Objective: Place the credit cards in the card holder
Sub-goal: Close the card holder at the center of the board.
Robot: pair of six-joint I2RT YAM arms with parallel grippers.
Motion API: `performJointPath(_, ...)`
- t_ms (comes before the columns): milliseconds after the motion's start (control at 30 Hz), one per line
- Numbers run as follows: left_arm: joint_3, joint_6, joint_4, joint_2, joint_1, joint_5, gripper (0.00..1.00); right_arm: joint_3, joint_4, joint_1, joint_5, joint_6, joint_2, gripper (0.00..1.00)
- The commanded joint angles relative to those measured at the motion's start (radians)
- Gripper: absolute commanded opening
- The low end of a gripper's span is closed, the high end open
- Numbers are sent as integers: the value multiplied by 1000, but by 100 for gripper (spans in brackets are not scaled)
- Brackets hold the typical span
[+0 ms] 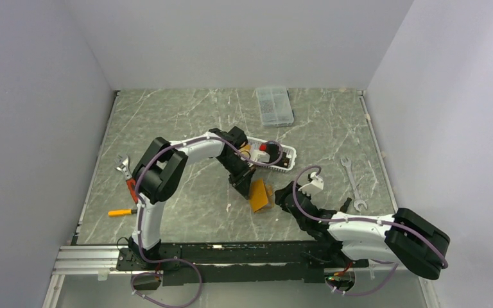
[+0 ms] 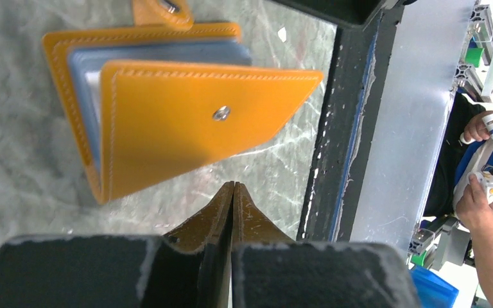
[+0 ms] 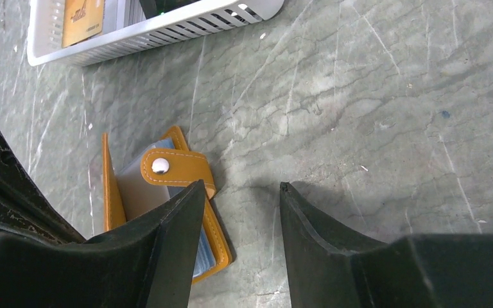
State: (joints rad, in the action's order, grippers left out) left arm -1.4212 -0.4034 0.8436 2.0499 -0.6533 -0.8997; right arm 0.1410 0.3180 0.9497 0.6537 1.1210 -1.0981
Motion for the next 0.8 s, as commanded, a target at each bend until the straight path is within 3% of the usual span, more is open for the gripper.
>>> performJointPath(0,-71,37,-37,18,-22,-58,8,16,-57,-7,-38,7,48,50)
performJointPath(200,-119,73,-61,53,-30,-16,8,-20,-91,-39,-74,-16,193,52)
performJointPath(400,-149,74,-57,97,-49,92,8,-6,-115,-75,-109,-53,220,55)
performJointPath(533,-130,58,-63,110,-52,127,7,30,-90,-89,-133,-128,187,65)
performJointPath(767,-152,51,-41,137,-53,160,7,131,-39,-91,-182,-247,22,68)
